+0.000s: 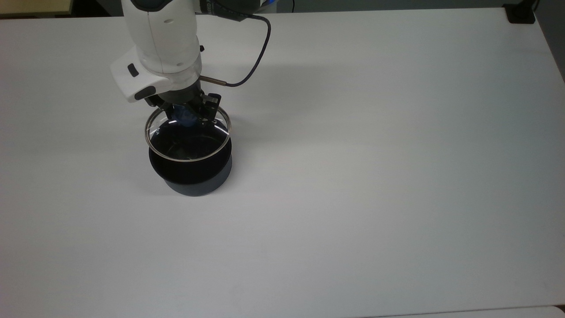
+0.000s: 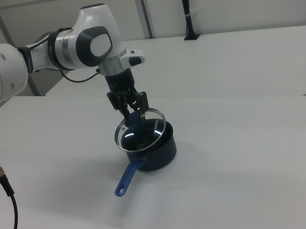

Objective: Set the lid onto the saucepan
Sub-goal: 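Position the held lid over the saucepan rim and lower it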

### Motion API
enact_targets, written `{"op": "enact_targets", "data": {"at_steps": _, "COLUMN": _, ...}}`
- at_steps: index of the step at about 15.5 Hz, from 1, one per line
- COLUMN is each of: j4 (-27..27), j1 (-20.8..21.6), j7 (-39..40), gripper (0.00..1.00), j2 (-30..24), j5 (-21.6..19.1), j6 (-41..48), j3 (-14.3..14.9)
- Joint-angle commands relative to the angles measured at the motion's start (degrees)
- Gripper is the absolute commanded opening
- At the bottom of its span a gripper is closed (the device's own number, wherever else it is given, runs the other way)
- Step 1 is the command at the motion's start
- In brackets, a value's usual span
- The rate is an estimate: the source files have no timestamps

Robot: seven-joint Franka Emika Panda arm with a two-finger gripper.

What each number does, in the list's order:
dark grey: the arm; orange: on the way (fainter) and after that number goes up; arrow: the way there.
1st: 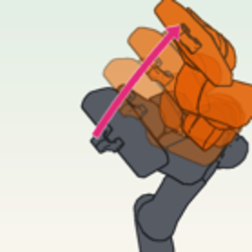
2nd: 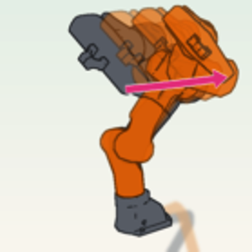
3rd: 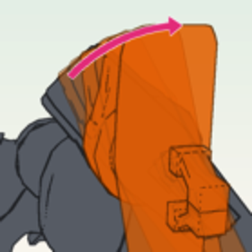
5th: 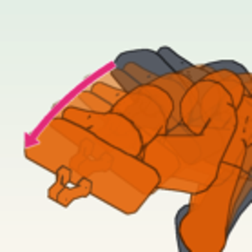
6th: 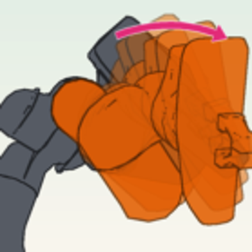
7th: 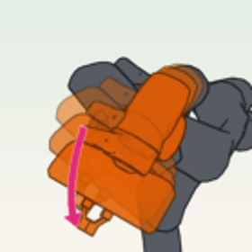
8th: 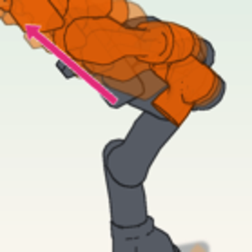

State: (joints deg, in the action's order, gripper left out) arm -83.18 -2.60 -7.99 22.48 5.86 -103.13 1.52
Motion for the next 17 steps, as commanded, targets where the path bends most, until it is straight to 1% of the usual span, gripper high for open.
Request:
{"op": "enact_targets", "data": {"at_steps": 1, "j4": 1.62, "j1": 0.14, "j7": 0.69, "gripper": 0.57, "j2": 1.16, "j5": -0.68, "j6": -0.75, "j3": 0.32}}
{"op": "enact_targets", "data": {"at_steps": 6, "j4": 4.78, "j1": 0.40, "j7": 0.52, "gripper": 0.57, "j2": 3.62, "j5": -0.85, "j6": -0.75, "j3": 1.03}}
{"op": "enact_targets", "data": {"at_steps": 13, "j4": 6.45, "j1": 1.02, "j7": -0.27, "gripper": 0.57, "j2": 7.05, "j5": -0.85, "j6": -2.34, "j3": 1.03}}
{"op": "enact_targets", "data": {"at_steps": 17, "j4": 6.45, "j1": 1.02, "j7": -0.18, "gripper": 0.57, "j2": 7.23, "j5": -0.85, "j6": -2.25, "j3": 0.94}}
